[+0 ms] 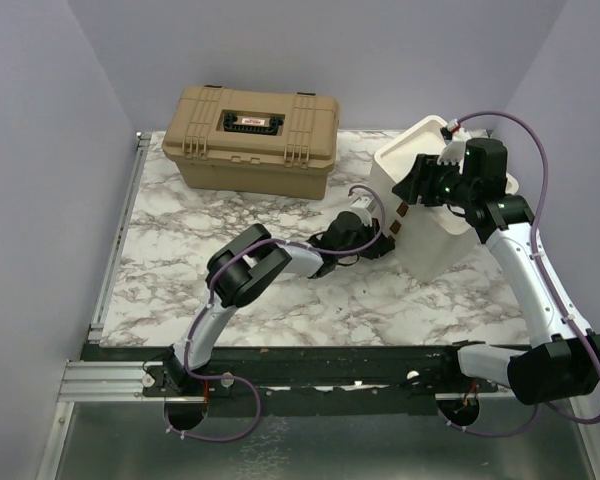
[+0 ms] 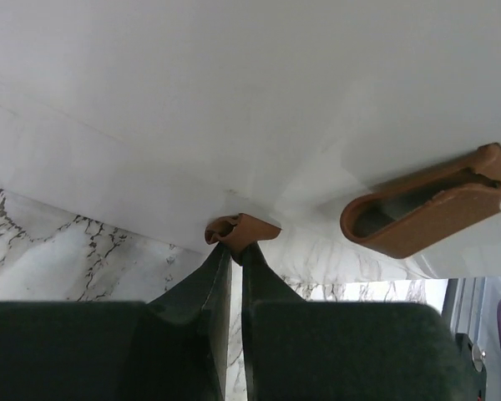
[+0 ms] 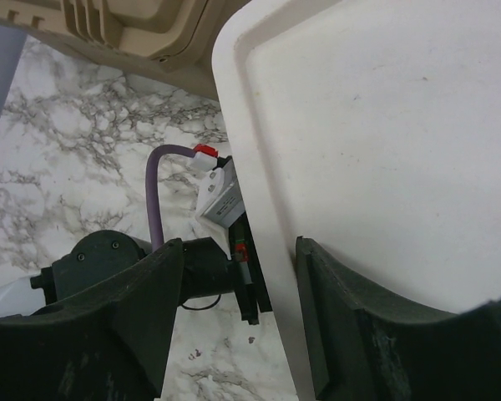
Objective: Organize the makeup
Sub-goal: Reset both arms
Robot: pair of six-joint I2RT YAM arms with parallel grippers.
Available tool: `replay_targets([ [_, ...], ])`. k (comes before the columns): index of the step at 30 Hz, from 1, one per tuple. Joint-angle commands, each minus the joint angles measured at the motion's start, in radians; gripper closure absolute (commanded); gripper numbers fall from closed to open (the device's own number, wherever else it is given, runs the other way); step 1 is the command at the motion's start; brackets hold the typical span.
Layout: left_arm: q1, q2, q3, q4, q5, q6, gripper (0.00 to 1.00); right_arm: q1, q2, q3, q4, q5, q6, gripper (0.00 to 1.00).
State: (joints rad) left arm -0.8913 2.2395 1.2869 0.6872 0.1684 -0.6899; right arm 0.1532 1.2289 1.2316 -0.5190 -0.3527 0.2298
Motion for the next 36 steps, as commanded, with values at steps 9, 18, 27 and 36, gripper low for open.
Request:
replay_targets([
  [9,0.004,-0.088,-0.085,0.133,-0.036,-0.039,0.72,0.035,-0.002,-0.013,-0.096,-0.020,0.054,0.30],
  [18,0.019,-0.332,-0.281,0.093,-0.101,0.044,0.48,0.035,-0.087,-0.078,0.086,0.123,0.059,0.11],
  [27,0.035,-0.532,-0.416,0.046,-0.126,0.063,0.44,0.035,-0.161,-0.111,0.175,0.013,0.025,0.11],
  [36,0.137,-0.878,-0.494,-0.355,-0.338,0.074,0.11,0.035,-0.251,-0.134,0.202,0.119,0.105,0.00],
])
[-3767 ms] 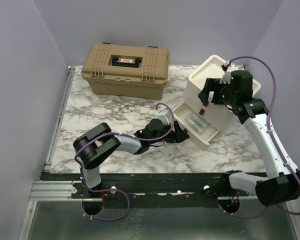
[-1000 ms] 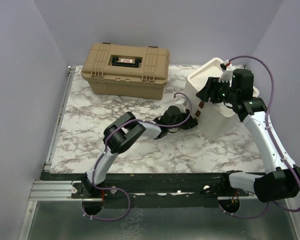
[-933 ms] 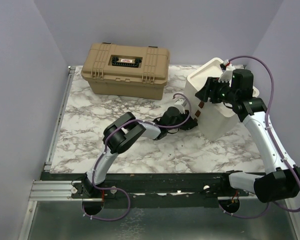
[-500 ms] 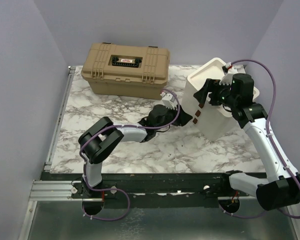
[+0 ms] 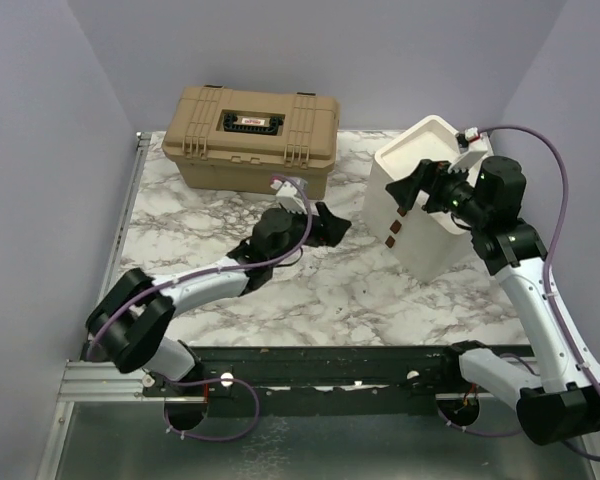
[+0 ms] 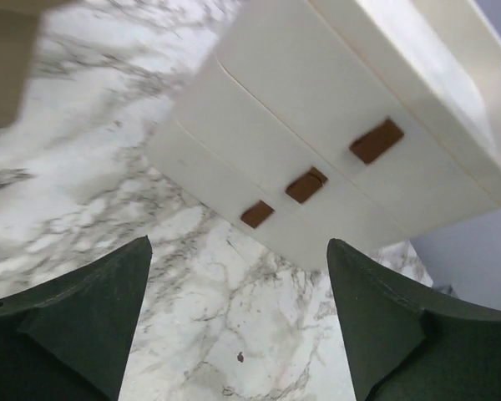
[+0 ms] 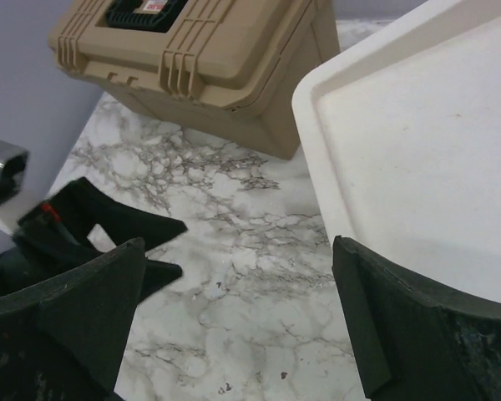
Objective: Organize the makeup
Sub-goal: Reset both arms
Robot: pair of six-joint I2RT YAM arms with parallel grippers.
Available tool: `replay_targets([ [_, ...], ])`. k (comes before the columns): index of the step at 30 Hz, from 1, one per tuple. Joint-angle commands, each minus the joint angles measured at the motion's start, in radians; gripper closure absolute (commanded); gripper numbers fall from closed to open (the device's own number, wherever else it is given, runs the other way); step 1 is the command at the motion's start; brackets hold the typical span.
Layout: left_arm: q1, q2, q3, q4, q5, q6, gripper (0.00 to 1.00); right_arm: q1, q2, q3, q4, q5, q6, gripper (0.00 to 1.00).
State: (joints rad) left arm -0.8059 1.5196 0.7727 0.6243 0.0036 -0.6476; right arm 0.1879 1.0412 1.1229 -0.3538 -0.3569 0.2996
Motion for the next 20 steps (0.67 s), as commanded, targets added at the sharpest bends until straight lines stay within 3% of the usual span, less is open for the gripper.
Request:
replay_targets([
  [1,0.061,-0.194,0.039,-0.398,-0.224,0.047,0.09,0.000,-0.081,-0.030,0.034,0.177,0.046,0.00],
  [5,0.083,-0.329,0.071,-0.701,-0.457,0.049,0.01,0.002,-0.127,-0.024,-0.030,0.415,0.090,0.00],
  [8,0.083,-0.441,0.064,-0.841,-0.619,0.010,0.01,0.002,-0.141,-0.019,-0.059,0.475,0.116,0.00],
  [14,0.085,-0.659,0.025,-0.918,-0.749,-0.023,0.01,0.001,-0.161,-0.037,-0.027,0.449,0.078,0.00],
  [20,0.083,-0.701,0.072,-0.948,-0.781,0.039,0.01,0.001,-0.152,-0.031,-0.022,0.396,0.098,0.00],
])
